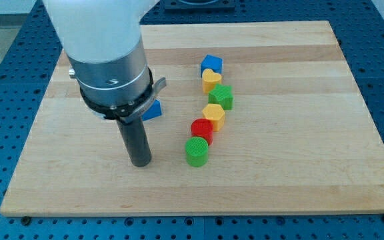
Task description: Slightly move the red circle towards the right
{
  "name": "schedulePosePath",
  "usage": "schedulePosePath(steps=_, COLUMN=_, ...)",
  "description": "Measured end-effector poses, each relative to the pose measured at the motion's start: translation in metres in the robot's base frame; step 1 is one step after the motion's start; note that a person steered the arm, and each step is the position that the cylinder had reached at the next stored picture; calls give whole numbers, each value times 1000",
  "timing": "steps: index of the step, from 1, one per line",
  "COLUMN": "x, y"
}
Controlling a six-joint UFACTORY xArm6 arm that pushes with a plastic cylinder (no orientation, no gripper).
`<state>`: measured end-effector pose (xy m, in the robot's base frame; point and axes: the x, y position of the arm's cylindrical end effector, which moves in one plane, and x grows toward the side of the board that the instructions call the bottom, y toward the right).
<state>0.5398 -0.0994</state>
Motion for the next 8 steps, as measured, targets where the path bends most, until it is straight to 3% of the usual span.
schedulePosePath(steps=2, x=-4, y=89)
schedulePosePath(steps=4, x=-29, y=23)
schedulePosePath(steps=6, x=-42, y=87)
schedulePosePath(steps=8, x=-74, y=66)
